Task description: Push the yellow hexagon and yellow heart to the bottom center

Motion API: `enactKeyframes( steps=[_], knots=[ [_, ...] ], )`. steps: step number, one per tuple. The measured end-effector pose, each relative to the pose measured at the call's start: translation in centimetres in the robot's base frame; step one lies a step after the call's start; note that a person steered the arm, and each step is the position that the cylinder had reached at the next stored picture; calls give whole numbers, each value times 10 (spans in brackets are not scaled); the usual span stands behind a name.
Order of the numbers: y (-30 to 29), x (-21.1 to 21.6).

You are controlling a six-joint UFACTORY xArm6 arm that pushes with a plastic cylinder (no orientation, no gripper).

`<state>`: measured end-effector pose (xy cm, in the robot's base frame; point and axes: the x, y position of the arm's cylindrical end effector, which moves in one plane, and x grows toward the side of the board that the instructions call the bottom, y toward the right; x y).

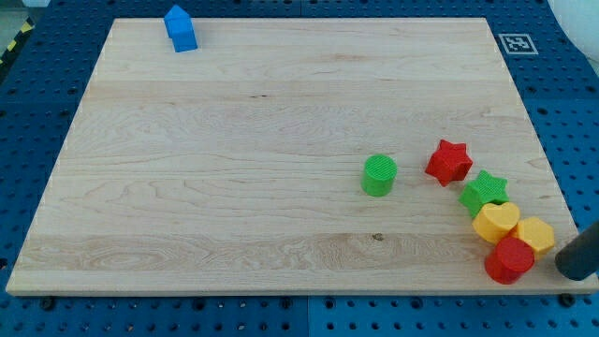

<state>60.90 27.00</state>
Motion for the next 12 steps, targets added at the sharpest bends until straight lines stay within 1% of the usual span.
enactKeyframes(
  steps=[2, 3, 4, 6, 11, 12],
  knots=[
    [-35, -8],
    [-37, -11],
    [-37, -11],
    [-4, -11],
    [-6, -32],
    [-16, -35]
  ],
)
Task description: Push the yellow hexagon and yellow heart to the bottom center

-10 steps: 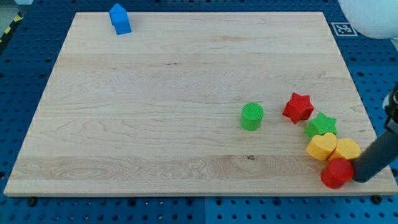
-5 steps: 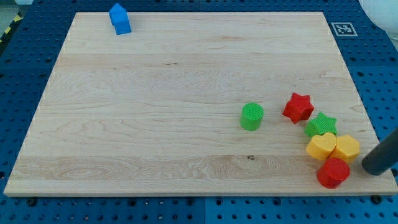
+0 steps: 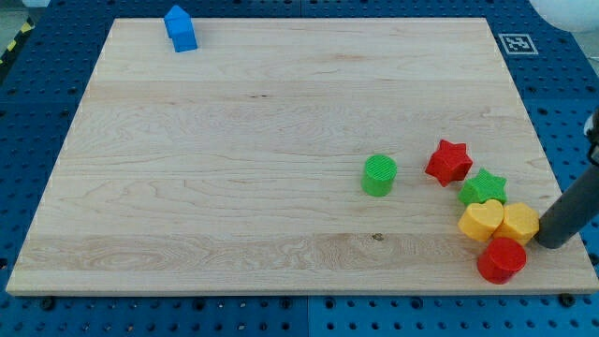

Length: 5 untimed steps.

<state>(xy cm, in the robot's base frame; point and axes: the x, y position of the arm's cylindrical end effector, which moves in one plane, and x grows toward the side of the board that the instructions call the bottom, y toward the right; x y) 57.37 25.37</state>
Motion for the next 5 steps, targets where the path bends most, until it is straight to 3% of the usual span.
enactKeyframes(
  steps=[5],
  knots=[
    [-75, -8]
  ],
)
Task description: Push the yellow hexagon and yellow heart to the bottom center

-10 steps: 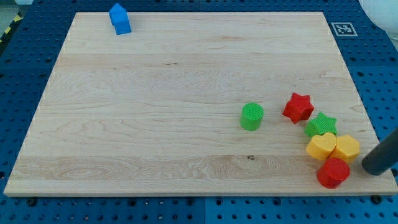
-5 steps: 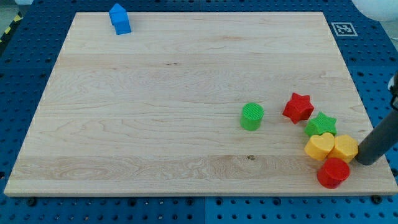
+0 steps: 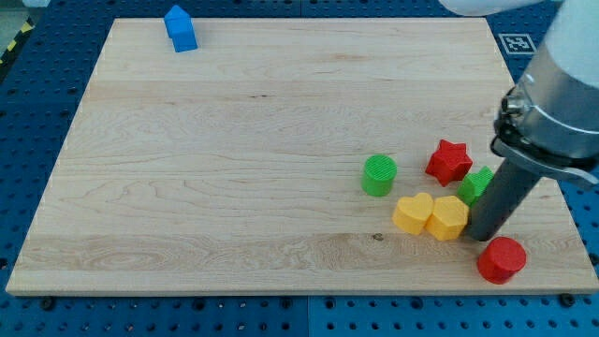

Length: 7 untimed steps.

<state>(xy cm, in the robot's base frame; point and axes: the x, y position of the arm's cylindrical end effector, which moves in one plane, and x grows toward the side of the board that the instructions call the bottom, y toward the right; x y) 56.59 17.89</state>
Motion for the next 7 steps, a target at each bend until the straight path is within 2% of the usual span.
enactKeyframes(
  steps=[5, 7],
  knots=[
    [-98, -43],
    [-132, -43]
  ],
)
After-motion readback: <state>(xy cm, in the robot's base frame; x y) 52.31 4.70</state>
